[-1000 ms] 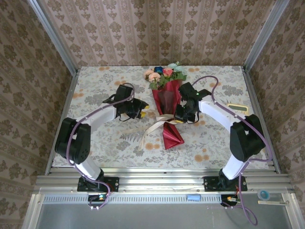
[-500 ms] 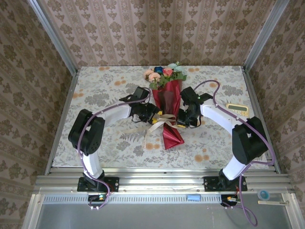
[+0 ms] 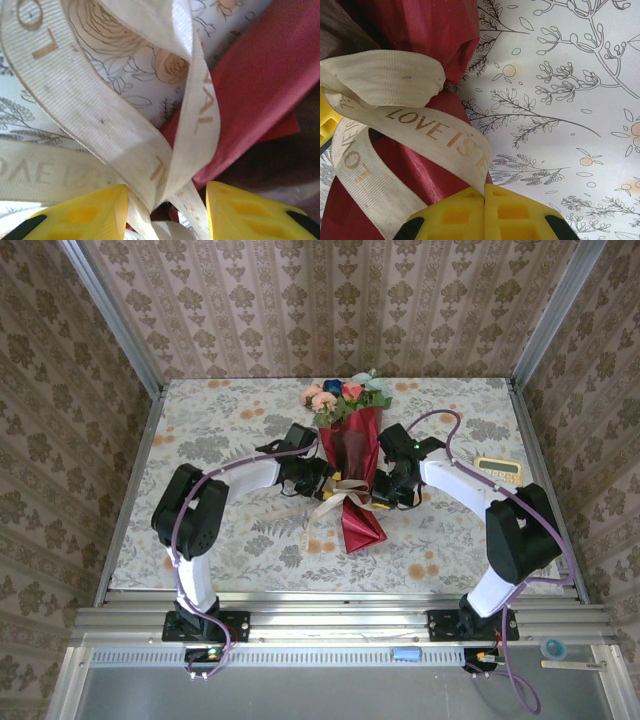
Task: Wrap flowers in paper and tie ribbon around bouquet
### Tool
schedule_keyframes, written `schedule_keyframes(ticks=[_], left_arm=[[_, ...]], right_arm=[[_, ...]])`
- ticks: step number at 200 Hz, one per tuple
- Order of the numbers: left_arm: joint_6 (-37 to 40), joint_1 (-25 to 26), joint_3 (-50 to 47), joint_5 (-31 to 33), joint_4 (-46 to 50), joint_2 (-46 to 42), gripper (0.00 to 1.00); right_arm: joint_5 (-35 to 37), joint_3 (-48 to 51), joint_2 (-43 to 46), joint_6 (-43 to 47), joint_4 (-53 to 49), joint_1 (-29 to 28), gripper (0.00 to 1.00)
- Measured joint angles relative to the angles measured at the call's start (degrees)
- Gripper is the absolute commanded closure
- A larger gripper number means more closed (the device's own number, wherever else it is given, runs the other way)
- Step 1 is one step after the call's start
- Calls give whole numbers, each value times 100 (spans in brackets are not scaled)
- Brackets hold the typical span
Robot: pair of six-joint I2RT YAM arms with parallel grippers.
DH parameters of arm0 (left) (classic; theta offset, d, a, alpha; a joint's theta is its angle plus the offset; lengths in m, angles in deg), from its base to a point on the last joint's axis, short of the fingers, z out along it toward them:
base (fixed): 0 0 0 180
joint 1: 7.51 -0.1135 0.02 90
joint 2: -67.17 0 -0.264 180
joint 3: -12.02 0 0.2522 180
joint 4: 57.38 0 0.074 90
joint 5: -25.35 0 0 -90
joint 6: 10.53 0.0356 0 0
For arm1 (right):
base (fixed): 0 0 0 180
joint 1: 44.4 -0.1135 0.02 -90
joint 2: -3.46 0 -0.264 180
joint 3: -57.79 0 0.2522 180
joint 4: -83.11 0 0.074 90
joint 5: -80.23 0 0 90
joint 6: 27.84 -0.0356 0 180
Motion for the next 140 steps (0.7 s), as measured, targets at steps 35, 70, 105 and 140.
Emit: schedule_keyframes(ticks=[35, 70, 105, 140], left_arm=[[48, 0, 151, 26, 173, 129, 57], [85, 0, 177, 39, 186, 175, 61], [101, 0, 177, 39, 186, 284, 75], [79, 0, 175, 63, 138, 282, 92]], right_arm=[[0, -7, -7, 0, 0, 0, 100], [0, -7, -9, 0, 2, 0, 100], [0, -7, -9, 0, 4, 0, 100], [-2, -7, -9, -2, 48, 0, 100]])
